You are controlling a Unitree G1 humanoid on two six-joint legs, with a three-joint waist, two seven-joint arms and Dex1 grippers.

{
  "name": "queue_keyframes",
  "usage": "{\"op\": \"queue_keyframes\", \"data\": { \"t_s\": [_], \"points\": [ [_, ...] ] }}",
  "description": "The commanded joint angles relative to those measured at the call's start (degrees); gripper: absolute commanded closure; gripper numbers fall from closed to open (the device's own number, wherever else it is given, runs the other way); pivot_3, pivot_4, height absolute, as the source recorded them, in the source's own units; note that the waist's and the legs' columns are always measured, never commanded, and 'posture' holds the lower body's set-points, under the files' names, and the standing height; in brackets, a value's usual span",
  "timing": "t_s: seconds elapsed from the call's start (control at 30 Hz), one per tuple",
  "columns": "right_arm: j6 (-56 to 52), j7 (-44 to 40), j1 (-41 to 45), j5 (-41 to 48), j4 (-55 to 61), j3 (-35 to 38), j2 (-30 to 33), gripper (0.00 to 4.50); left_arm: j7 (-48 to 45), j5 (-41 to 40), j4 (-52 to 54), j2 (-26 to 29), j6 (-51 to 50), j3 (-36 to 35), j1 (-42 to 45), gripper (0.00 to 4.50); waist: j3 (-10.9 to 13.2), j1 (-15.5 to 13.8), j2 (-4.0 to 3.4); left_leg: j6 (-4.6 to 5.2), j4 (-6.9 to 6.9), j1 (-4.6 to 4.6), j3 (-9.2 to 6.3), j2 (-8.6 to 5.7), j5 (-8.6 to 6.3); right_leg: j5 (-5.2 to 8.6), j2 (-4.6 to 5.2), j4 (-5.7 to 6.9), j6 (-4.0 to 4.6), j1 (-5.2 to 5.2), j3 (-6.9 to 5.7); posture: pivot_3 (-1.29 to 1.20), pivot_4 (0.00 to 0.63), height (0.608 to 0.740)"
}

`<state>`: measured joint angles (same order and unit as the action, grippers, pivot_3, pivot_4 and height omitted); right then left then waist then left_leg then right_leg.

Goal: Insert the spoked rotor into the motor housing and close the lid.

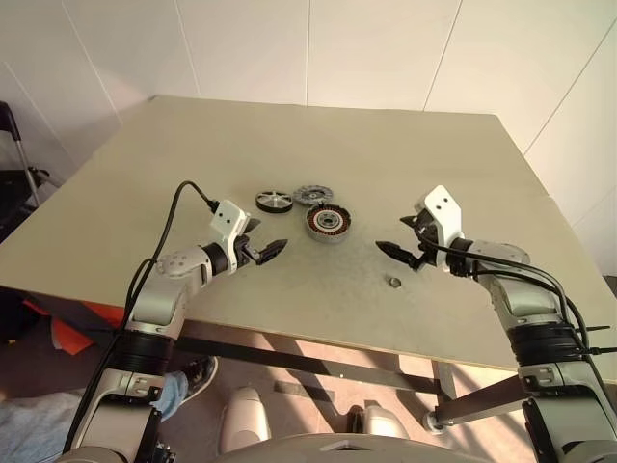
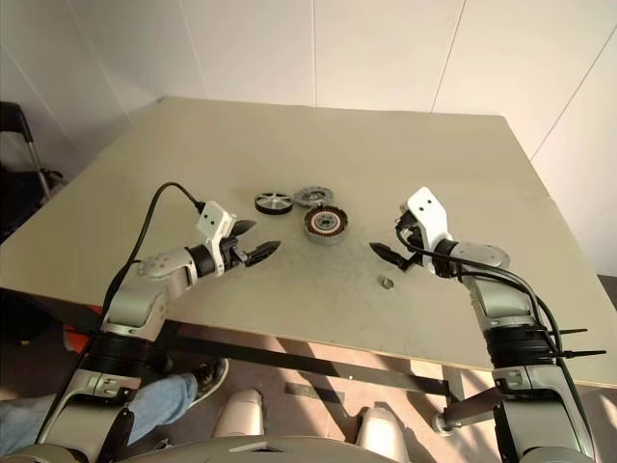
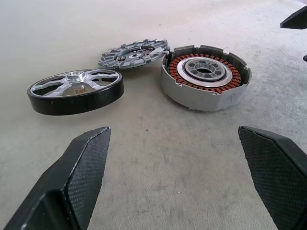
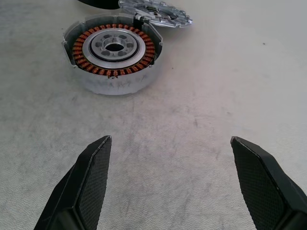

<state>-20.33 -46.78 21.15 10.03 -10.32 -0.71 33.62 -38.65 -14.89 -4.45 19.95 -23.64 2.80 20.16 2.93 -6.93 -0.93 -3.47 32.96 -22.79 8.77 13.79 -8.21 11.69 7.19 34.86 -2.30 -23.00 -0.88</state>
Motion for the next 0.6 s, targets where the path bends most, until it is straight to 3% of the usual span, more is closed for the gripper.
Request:
{"op": "queue_keyframes", "data": {
  "t_s": [0.03, 0.6],
  "points": [
    [1.0, -0.4, -0.1, -0.4, 3.1, 0.2, 1.3, 0.04, 0.2, 0.0, 1.6, -0.1, 0.7, 0.0, 0.9, 0.0, 0.0, 0.0, 0.0, 0.0, 0.0, 0.0, 0.0, 0.0, 0.0, 0.0, 0.0, 0.0, 0.0, 0.0, 0.0, 0.0, 0.0, 0.74],
    [0.2, -2.4, -2.6, 0.3, 5.6, 1.0, 2.4, 0.04, -0.2, -0.2, 1.3, -0.1, 0.7, 0.1, 1.3, 0.0, 0.0, 0.0, 0.0, 0.0, 0.02, 0.01, 0.0, 0.0, 0.0, 0.0, 0.0, 0.01, 0.0, 0.01, 0.0, 0.0, 0.0, 0.74]
  ]
}}
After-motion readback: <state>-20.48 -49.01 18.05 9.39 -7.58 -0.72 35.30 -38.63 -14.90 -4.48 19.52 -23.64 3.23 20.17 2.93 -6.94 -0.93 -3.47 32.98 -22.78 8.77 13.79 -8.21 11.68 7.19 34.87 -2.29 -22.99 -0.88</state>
